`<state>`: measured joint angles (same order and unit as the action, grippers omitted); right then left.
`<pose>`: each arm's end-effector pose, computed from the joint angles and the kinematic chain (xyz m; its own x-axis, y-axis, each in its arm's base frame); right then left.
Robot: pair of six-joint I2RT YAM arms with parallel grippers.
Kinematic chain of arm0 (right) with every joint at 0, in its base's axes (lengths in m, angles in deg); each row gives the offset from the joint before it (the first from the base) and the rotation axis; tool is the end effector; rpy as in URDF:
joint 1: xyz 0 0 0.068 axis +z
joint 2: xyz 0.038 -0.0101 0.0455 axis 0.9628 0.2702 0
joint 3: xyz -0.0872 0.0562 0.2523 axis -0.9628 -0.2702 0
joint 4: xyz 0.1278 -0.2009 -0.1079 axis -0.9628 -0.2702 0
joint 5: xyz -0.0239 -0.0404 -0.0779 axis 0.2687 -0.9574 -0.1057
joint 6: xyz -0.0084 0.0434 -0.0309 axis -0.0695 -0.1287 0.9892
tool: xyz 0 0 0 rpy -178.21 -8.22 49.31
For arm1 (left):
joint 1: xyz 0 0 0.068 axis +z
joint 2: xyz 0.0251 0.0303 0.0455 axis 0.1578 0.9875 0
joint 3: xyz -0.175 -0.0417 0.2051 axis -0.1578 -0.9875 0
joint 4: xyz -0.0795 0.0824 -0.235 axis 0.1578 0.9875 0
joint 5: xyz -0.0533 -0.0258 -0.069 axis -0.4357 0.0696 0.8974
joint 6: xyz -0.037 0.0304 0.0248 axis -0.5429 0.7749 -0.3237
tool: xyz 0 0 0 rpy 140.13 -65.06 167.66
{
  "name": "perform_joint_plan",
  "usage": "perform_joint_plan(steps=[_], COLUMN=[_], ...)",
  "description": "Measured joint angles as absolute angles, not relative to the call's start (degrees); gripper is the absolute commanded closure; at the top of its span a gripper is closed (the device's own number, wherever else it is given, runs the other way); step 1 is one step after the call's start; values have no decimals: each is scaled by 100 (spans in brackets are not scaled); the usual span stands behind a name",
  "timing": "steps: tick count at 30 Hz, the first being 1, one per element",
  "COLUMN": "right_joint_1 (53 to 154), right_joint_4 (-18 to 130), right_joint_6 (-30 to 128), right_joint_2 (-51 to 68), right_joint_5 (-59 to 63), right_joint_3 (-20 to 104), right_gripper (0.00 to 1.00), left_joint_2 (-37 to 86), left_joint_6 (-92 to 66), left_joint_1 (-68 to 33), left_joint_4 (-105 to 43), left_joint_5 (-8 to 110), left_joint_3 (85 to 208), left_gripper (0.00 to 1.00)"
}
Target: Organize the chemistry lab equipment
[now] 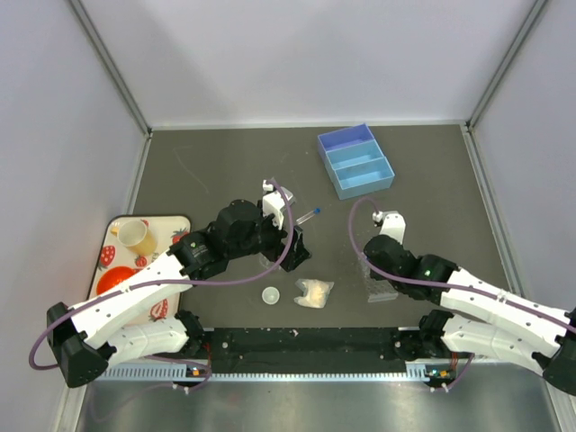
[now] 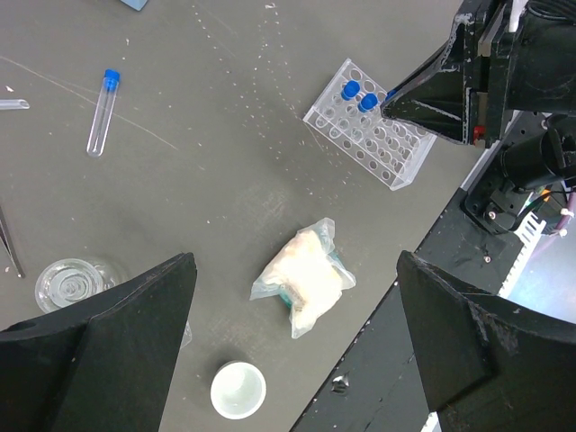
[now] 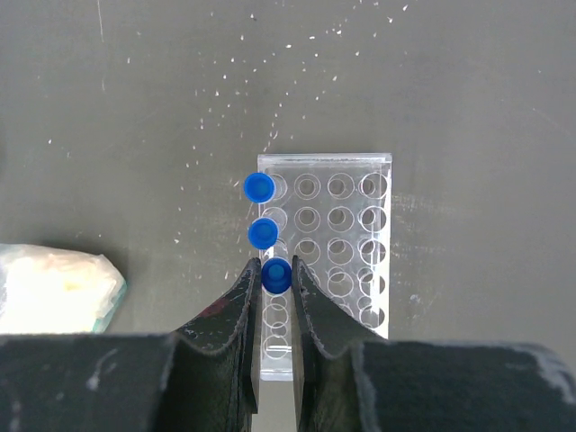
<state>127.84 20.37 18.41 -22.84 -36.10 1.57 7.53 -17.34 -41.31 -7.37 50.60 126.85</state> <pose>0.1144 0.1245 0.2300 -0.6768 -0.0305 -0.7356 -0.1196 0.9904 0.0690 0.1423 -0.1796 0.3241 -0.5042 0.1950 -0.8413 0.7322 0.6129 -0.2969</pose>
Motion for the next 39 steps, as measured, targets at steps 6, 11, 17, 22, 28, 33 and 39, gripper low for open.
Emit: perform_joint_plan(steps=[6,11,17,22,28,33,39], right_joint_1=[12784,12784,12784,12784,12784,12784,12784], right_joint_4=[2151,2199,2249,2325,2356,2358,2358], right_joint_6=[1850,1896,1959,2003,2040,2060,2093], right_joint_2=[-2233,-2168,-1980,-1886,-1871,-1871,-1871], right_joint_5=[-3601,-3577,-3540,-3520,-3514,-3503,-3420], right_joint_3=[113,68,68,68,68,68,68], right_gripper=[100,100,100,100,94,76,67], left_joint_2=[753,753,753,753,753,755,760], left_joint_6=[-1712,-1712,-1712,-1712,-1712,-1710,-1692], left_joint_1=[-4131,-4131,-4131,-4131,-4131,-4131,-4131], left_joint_4=[-737,-737,-739,-739,-754,-778,-778], left_joint_5=[5063,5063,5063,5063,5063,5063,5025], left_joint_3=[12685,12685,12685,12685,12683,12676,12676], left_gripper=[1,1,1,1,1,1,1])
